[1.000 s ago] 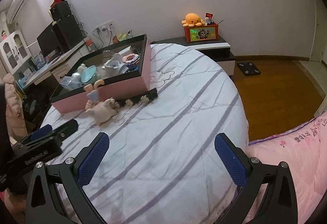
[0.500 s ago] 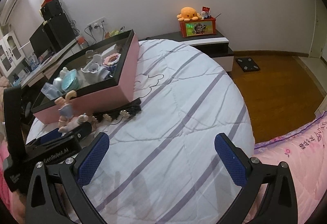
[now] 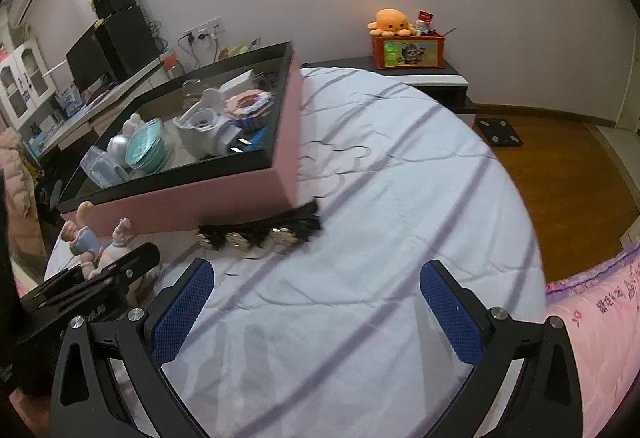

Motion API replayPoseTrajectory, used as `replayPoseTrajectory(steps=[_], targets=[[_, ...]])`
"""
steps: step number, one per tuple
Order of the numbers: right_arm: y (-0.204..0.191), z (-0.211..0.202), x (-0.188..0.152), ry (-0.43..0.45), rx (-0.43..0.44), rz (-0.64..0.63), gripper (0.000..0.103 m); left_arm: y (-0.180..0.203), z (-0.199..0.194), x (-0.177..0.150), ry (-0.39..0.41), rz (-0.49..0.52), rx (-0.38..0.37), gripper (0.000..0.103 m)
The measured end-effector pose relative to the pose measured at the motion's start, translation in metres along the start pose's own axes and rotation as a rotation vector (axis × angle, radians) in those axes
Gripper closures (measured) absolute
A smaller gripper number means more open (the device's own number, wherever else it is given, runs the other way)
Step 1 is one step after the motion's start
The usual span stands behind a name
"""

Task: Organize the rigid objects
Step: 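Grasp the doll figurine with left tool while right tool grasps the black hair clip strip, then carry doll and hair clip into the pink tray and open both tools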

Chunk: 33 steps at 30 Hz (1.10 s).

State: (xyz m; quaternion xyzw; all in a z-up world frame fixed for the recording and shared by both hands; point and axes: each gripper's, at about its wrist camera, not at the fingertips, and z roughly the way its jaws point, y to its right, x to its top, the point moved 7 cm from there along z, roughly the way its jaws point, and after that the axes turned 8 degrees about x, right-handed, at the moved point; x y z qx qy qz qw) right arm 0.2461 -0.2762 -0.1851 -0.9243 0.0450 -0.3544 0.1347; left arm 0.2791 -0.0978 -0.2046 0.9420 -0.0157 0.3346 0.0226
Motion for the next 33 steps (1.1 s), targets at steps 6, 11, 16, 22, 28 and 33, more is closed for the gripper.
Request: replayPoseTrajectory(steps=[6, 11, 16, 22, 28, 33], targets=[[-0.02, 0.029, 0.003, -0.056, -0.007, -0.046, 0.0, -0.025, -0.005, -0.003, 0.007, -0.007, 0.036, 0.045], [-0.031, 0.053, 0.008, -0.099, -0.046, -0.093, 0.0, -0.038, -0.007, -0.002, 0.015, -0.02, 0.045, 0.045], [-0.034, 0.063, 0.009, -0.118, -0.098, -0.134, 0.0, -0.044, -0.007, -0.004, 0.011, -0.029, 0.037, 0.045], [-0.033, 0.053, 0.007, -0.093, -0.079, -0.122, 0.007, -0.047, -0.01, -0.007, 0.01, -0.034, 0.03, 0.045], [-0.038, 0.037, 0.0, -0.072, -0.025, -0.098, 0.007, -0.053, -0.02, -0.007, 0.024, -0.038, 0.032, 0.045], [-0.051, 0.014, -0.013, -0.058, 0.028, -0.093, 0.007, -0.056, -0.031, -0.005, 0.042, -0.037, 0.032, 0.045]])
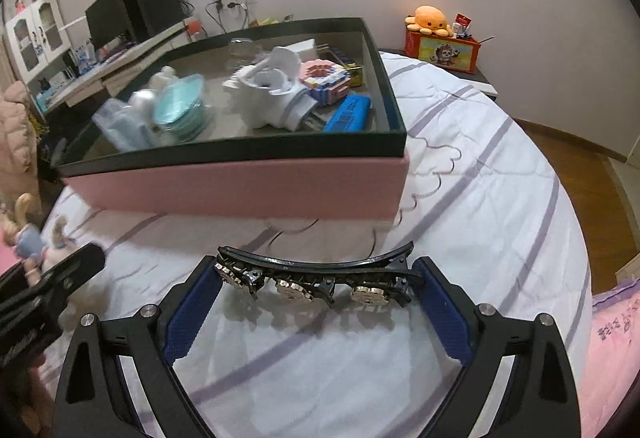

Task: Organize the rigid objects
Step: 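Carry doll and hair clip into the pink tray and open both tools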

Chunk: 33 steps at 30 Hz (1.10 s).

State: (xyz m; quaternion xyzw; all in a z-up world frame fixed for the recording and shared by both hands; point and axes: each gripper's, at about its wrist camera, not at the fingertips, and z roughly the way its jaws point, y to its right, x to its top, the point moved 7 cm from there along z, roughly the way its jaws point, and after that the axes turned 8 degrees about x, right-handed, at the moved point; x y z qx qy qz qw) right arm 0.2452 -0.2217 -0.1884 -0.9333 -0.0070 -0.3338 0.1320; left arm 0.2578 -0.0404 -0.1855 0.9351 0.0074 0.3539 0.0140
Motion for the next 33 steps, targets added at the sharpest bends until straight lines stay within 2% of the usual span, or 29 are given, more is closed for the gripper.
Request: replayPoseTrajectory(steps=[5, 11, 17, 24, 33], targets=[[-0.021, -0.03, 0.006, 0.046, 0.057, -0.018, 0.007, -0.002, -0.016, 0.011, 0.032, 0.004, -0.009, 0.045], [-0.039, -0.061, 0.046, 0.13, 0.091, -0.064, 0.007, -0.004, -0.036, 0.043, 0.102, 0.005, -0.012, 0.045], [-0.044, -0.064, 0.085, 0.177, 0.083, -0.098, 0.007, -0.005, -0.046, 0.077, 0.151, 0.004, -0.021, 0.045], [-0.028, -0.031, 0.107, 0.146, 0.004, -0.111, 0.007, 0.004, -0.034, 0.115, 0.174, 0.019, -0.032, 0.045], [-0.018, 0.024, 0.105, 0.058, -0.043, -0.156, 0.007, 0.031, 0.018, 0.127, 0.109, 0.052, -0.047, 0.045]])
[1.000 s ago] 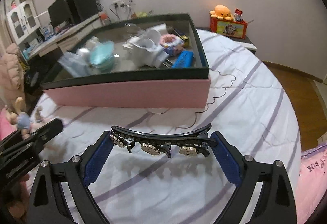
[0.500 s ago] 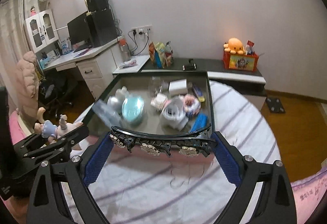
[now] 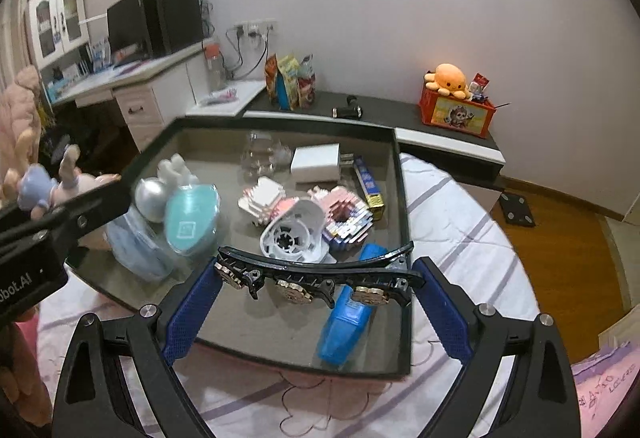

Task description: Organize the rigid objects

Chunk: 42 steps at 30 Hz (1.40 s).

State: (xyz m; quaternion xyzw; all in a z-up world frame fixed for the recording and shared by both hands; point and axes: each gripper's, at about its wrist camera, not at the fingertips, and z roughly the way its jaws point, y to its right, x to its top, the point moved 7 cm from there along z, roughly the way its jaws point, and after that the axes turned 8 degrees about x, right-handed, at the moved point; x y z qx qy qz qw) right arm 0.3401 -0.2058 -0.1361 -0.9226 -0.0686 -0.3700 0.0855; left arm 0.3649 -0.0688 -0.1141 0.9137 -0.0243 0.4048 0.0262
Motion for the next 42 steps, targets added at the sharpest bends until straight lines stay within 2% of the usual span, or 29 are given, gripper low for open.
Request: replayPoseTrajectory(steps=[6, 9, 10, 14, 19, 23, 27, 33, 38, 42], targets=[[-0.005, 0.019, -0.008, -0.032, 0.007, -0.036, 0.007, 0.006, 0.021, -0.009, -0.033, 0.008, -0.001, 0.045], [-0.006, 0.023, -0.011, -0.035, 0.016, -0.041, 0.007, 0.007, 0.02, -0.01, -0.022, 0.018, 0.008, 0.044], [-0.008, 0.025, -0.012, -0.037, 0.018, -0.05, 0.007, 0.005, 0.019, -0.009, -0.014, 0.015, 0.011, 0.042], [-0.01, 0.024, -0.012, -0.028, 0.017, -0.057, 0.0, 0.002, 0.01, -0.007, 0.016, 0.007, 0.027, 0.009], [-0.009, 0.015, -0.014, -0.02, 0.018, -0.018, 0.0, -0.008, -0.017, -0.003, 0.073, -0.008, 0.067, 0.0], [-0.008, -0.004, -0.015, 0.011, 0.068, 0.036, 0.0, -0.024, -0.048, -0.001, 0.116, -0.052, 0.084, 0.0], [-0.01, -0.034, -0.017, 0.058, 0.073, 0.082, 0.0, -0.041, -0.088, -0.007, 0.161, -0.074, 0.112, 0.0], [-0.022, -0.109, -0.034, 0.152, 0.088, 0.149, 0.0, -0.065, -0.151, -0.036, 0.19, -0.078, 0.157, 0.0], [-0.042, -0.19, -0.064, 0.246, 0.091, 0.173, 0.0, -0.069, -0.202, -0.07, 0.204, -0.068, 0.175, 0.0], [-0.058, -0.238, -0.091, 0.296, 0.083, 0.18, 0.0, -0.069, -0.247, -0.1, 0.239, -0.047, 0.193, 0.0]])
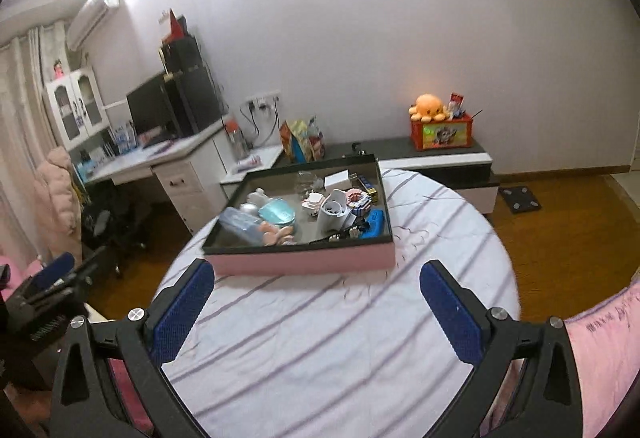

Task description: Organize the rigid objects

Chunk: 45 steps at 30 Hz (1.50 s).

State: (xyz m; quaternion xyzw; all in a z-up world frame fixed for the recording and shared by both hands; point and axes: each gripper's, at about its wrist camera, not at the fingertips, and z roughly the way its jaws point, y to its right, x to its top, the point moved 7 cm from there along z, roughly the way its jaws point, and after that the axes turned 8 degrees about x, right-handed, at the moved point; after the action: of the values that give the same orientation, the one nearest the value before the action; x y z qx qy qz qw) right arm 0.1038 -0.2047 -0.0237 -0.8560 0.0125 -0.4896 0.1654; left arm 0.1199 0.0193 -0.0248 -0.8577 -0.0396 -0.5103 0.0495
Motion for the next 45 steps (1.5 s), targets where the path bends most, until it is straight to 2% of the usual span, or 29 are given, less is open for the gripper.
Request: replayPoseTrajectory(steps=[4, 13, 17, 32, 45], targets=[[-0.017, -0.044, -0.021, 0.027, 0.005, -0.026, 0.0, -0.006, -0.042, -0.017, 0.021, -0.014, -0.004, 0.0], [-0.039, -0.103, -0.048, 0.078, 0.012, -0.086, 0.0, -0.01, -0.111, -0.044, 0.067, -0.009, 0.026, 0.0], [-0.036, -0.126, -0.058, 0.11, -0.005, -0.084, 0.0, -0.011, -0.134, -0.05, 0.089, -0.014, 0.021, 0.0], [-0.042, -0.136, -0.072, 0.118, 0.005, -0.102, 0.0, -0.013, -0.144, -0.062, 0.064, -0.013, 0.042, 0.0], [-0.042, -0.134, -0.075, 0.114, -0.006, -0.1, 0.0, -0.02, -0.143, -0.063, 0.043, -0.034, 0.009, 0.0]])
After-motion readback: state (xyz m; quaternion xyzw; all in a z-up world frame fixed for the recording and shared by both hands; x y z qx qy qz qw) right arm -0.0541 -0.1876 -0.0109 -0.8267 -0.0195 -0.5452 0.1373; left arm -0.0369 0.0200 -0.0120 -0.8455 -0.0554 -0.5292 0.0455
